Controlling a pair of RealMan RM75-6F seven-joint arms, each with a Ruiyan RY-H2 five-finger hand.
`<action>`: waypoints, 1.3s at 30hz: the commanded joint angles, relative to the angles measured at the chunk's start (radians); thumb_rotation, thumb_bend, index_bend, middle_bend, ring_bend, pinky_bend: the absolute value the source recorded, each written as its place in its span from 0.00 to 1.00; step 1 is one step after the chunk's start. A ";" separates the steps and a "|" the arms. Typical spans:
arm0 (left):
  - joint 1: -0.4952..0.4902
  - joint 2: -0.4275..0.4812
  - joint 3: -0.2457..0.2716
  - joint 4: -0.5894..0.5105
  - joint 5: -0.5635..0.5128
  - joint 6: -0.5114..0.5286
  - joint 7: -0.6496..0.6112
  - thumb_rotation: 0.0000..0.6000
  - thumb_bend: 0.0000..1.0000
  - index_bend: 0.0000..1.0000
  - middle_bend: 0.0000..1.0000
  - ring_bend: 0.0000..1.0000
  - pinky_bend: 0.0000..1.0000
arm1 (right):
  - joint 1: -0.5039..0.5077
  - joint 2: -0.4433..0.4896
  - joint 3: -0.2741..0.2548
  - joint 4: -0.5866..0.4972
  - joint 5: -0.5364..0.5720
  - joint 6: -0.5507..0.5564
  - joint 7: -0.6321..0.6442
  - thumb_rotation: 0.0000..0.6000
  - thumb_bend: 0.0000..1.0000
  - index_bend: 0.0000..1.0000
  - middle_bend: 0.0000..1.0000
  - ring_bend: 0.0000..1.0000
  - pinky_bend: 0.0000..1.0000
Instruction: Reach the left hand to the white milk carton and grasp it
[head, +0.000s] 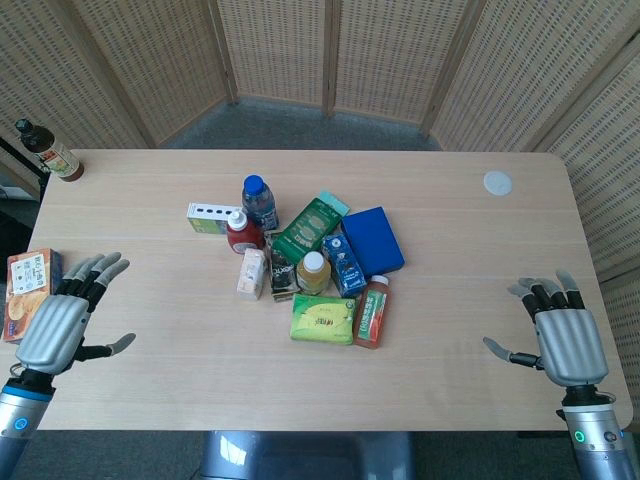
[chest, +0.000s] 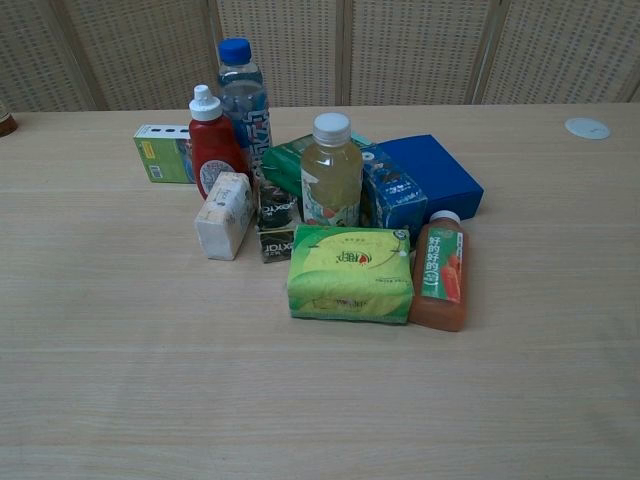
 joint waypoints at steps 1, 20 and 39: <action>-0.002 0.000 0.000 0.002 -0.001 -0.004 -0.003 0.98 0.23 0.10 0.07 0.00 0.00 | -0.002 0.003 0.000 -0.005 -0.002 0.003 -0.001 0.45 0.17 0.27 0.27 0.21 0.00; -0.093 -0.043 -0.027 0.056 -0.033 -0.118 0.065 0.96 0.23 0.04 0.05 0.00 0.00 | -0.039 0.036 -0.012 -0.027 -0.029 0.044 0.002 0.46 0.17 0.27 0.27 0.21 0.00; -0.320 -0.241 -0.064 0.262 -0.132 -0.367 0.289 1.00 0.24 0.04 0.02 0.00 0.00 | -0.060 0.078 -0.009 -0.079 -0.040 0.065 -0.039 0.46 0.17 0.27 0.27 0.21 0.00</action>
